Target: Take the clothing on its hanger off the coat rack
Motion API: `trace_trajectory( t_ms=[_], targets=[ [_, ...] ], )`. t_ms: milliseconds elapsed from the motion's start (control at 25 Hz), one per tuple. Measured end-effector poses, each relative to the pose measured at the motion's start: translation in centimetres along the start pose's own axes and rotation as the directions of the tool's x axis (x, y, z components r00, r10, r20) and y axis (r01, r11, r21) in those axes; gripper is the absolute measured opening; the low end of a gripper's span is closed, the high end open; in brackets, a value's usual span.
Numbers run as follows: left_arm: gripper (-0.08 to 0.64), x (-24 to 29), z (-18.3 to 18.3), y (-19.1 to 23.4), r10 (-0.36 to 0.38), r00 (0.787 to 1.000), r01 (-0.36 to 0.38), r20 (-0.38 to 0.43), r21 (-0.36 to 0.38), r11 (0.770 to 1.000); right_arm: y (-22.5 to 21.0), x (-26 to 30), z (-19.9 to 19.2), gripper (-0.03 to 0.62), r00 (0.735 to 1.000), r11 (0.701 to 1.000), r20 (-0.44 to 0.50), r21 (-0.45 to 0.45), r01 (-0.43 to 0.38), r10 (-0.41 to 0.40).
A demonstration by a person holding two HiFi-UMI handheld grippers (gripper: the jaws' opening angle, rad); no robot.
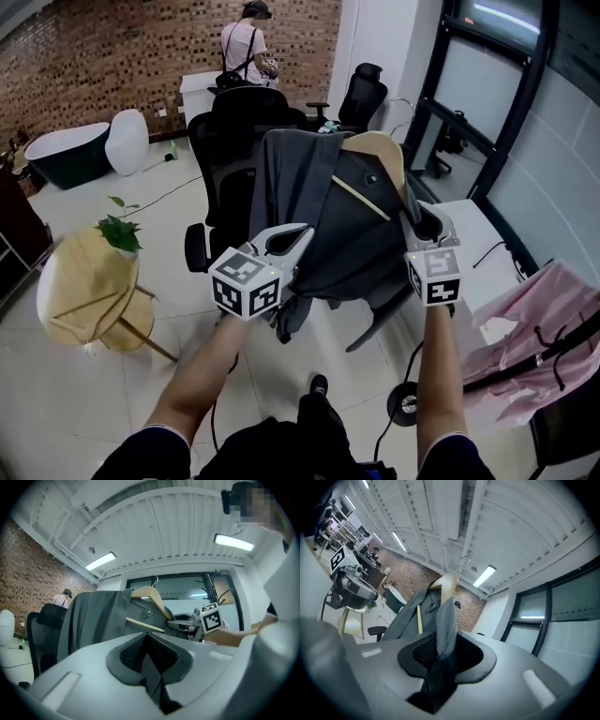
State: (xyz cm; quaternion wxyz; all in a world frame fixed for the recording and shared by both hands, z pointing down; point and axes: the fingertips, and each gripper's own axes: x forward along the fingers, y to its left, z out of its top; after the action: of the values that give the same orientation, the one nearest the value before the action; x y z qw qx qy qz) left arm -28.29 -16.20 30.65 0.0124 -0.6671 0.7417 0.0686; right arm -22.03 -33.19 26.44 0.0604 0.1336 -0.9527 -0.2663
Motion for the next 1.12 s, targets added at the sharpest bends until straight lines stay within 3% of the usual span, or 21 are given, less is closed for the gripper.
trace_trajectory(
  t_ms=[400, 760, 1120],
  targets=[
    [0.012, 1.5, -2.4, 11.9, 0.176, 0.983, -0.177, -0.057, -0.015, 0.984, 3.8, 14.5, -1.2, 0.097, 0.990, 0.991, 0.035, 0.026, -0.135, 0.134],
    [0.012, 5.5, -3.2, 20.4, 0.313, 0.947, -0.316, -0.075, -0.040, 0.948, 5.1, 26.7, -2.0, 0.097, 0.957, 0.958, 0.065, 0.036, -0.285, 0.282],
    [0.012, 7.4, -1.7, 25.5, 0.416, 0.908, -0.417, -0.061, -0.020, 0.909, 4.2, 34.6, 0.3, 0.097, 0.927, 0.934, 0.145, 0.039, -0.355, 0.346]
  ],
)
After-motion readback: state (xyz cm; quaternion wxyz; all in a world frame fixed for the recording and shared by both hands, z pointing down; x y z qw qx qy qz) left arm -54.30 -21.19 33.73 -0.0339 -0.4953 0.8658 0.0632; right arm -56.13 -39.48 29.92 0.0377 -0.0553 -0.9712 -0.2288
